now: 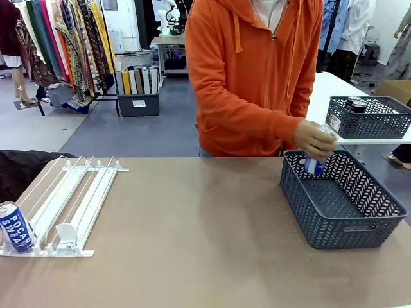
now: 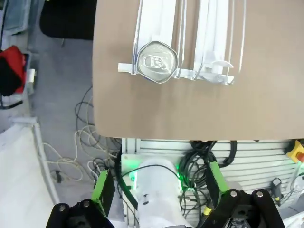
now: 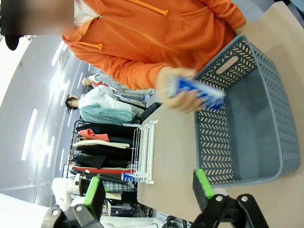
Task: Retrieve and store the cans from the dispenser.
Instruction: Pick up one can from the Automatic Can Dispenser and place it in the middle of the table.
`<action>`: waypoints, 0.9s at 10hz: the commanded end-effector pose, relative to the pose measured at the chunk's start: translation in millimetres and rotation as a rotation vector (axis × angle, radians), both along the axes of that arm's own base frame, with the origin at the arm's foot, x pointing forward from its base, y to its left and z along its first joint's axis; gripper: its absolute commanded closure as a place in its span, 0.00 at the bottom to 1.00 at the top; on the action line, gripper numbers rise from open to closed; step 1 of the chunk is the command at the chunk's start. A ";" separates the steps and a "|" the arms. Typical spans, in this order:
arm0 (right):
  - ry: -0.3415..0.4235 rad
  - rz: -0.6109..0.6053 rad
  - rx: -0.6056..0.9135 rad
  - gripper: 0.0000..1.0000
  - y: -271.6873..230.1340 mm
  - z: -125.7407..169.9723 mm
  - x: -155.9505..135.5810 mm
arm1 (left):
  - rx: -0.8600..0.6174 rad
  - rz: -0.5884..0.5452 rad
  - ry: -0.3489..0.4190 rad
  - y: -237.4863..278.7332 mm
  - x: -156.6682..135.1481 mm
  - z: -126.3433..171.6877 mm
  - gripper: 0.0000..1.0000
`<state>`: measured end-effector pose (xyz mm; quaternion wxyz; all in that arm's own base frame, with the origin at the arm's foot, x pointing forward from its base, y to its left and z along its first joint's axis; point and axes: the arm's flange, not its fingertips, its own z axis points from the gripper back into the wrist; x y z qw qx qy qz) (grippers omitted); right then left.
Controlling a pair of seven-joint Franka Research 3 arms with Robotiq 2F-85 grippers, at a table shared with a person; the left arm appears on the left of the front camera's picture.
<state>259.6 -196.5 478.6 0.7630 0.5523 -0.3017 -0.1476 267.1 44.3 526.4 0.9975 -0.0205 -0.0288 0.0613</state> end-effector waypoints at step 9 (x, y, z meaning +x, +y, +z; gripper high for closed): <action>-0.020 -0.008 0.016 0.00 0.9 3.5 2.8 | -0.049 -0.065 0.104 -14.3 79.8 -106.5 0.00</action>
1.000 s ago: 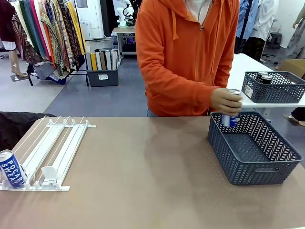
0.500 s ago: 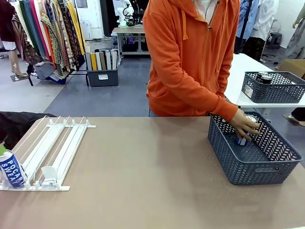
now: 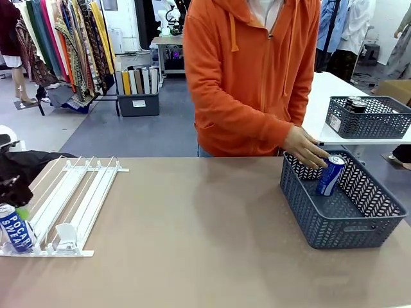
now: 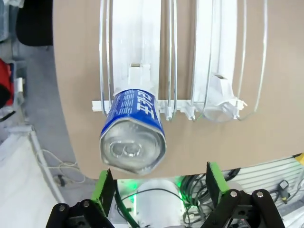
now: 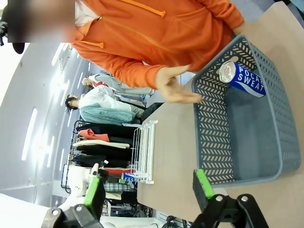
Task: Retrieve and store the cans from the dispenser.
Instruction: Pick up one can from the Automatic Can Dispenser and place it in the middle of the table.
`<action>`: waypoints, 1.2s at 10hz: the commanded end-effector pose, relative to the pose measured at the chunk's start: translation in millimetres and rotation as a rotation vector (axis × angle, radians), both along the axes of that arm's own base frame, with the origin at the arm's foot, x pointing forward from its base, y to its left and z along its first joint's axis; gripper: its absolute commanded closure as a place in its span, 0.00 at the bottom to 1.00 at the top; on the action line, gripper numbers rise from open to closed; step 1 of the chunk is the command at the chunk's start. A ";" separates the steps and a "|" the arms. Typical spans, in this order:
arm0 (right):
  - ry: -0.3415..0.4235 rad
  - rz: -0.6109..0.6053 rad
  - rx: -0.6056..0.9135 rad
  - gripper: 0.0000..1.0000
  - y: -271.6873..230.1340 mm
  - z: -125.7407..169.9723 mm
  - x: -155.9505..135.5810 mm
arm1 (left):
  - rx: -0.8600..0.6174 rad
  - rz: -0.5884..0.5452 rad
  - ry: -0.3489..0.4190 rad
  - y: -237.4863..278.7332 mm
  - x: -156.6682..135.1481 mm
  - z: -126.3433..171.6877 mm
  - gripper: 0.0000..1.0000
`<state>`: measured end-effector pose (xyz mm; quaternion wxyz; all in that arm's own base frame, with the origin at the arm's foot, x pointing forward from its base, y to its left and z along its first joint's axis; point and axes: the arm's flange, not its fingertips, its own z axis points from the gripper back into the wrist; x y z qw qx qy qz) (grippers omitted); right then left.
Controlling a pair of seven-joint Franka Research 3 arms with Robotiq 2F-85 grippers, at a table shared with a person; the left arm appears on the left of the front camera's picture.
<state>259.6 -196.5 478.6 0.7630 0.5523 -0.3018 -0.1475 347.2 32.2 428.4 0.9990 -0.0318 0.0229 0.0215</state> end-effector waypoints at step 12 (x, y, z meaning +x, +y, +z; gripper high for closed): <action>-0.020 -0.008 0.016 0.00 0.9 3.4 2.8 | 0.000 0.074 -0.001 7.8 12.1 -26.7 1.00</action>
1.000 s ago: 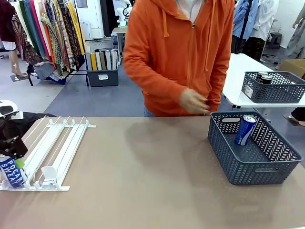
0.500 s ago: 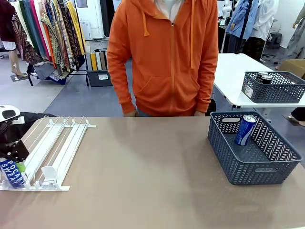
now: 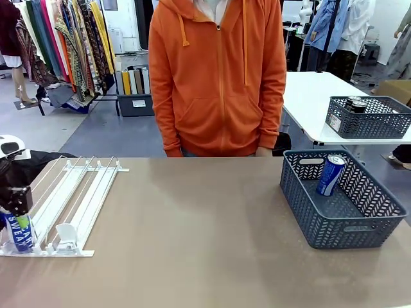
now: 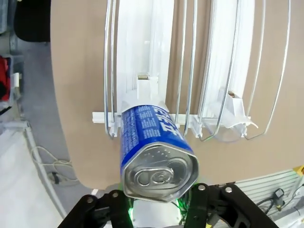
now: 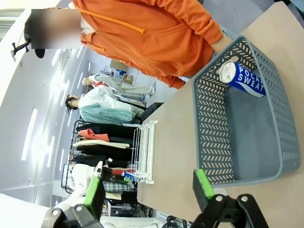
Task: Retrieve and store the cans from the dispenser.
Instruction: Pick up one can from the Automatic Can Dispenser and place it in the middle of the table.
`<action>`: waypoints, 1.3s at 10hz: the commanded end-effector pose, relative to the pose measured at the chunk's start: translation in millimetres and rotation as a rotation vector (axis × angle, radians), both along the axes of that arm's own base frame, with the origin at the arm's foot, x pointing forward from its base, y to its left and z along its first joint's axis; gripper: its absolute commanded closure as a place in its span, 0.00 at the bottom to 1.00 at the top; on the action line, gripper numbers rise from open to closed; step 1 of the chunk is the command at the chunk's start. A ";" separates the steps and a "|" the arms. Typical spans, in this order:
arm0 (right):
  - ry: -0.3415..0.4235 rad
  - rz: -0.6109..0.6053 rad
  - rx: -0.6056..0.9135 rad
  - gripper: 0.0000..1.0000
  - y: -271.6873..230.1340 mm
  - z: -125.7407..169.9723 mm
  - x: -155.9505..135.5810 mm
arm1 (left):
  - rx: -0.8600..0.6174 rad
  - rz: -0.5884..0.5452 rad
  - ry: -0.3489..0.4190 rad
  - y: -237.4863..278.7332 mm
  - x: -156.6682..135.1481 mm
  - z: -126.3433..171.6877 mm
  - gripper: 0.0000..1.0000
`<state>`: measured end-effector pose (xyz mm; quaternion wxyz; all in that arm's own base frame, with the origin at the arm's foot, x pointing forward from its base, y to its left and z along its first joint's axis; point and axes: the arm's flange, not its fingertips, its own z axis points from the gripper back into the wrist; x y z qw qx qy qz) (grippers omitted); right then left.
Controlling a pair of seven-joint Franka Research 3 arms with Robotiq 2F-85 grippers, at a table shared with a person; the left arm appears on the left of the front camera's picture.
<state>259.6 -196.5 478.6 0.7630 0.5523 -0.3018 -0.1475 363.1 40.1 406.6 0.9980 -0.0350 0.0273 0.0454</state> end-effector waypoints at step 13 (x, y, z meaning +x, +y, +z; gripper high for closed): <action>-0.020 -0.008 0.016 0.00 0.9 3.4 2.8 | -0.030 0.017 0.017 3.3 -6.8 -0.9 0.00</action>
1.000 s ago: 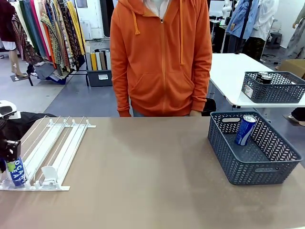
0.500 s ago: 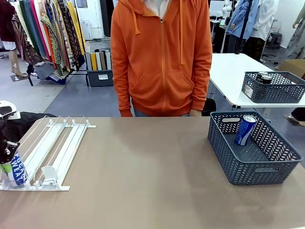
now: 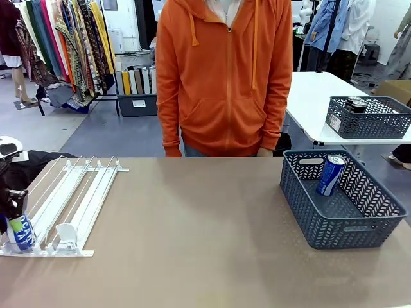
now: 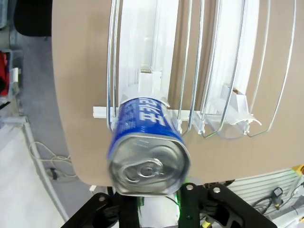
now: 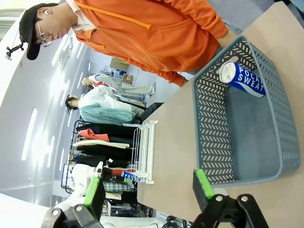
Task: Retrieve and store the cans from the dispenser.
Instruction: Pick up one can from the Automatic Can Dispenser and place it in the middle of the table.
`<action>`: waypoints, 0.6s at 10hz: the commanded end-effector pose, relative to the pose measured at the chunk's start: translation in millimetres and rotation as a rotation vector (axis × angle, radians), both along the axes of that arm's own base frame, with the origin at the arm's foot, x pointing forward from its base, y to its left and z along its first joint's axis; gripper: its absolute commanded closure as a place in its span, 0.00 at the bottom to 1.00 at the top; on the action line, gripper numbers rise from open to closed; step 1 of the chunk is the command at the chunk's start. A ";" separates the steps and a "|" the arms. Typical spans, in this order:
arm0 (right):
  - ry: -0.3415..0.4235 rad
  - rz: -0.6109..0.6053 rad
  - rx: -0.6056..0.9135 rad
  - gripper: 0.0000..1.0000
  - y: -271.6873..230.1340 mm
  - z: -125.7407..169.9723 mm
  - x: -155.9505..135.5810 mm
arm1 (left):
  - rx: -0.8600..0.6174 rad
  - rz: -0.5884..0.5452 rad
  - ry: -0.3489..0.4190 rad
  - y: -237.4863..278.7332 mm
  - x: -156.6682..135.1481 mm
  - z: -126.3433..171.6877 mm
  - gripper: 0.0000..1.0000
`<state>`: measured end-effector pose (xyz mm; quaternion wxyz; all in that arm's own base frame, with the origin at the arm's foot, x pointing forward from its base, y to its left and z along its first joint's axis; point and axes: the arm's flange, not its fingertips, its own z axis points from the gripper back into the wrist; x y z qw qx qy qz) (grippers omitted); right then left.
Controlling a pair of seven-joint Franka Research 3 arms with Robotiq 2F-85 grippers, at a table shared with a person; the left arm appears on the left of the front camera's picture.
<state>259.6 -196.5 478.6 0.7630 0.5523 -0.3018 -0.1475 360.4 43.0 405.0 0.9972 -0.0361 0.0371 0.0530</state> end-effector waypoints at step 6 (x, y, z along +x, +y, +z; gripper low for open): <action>-0.020 -0.008 0.016 0.00 1.0 3.4 2.8 | -0.005 0.036 -0.071 5.6 0.9 -0.8 0.00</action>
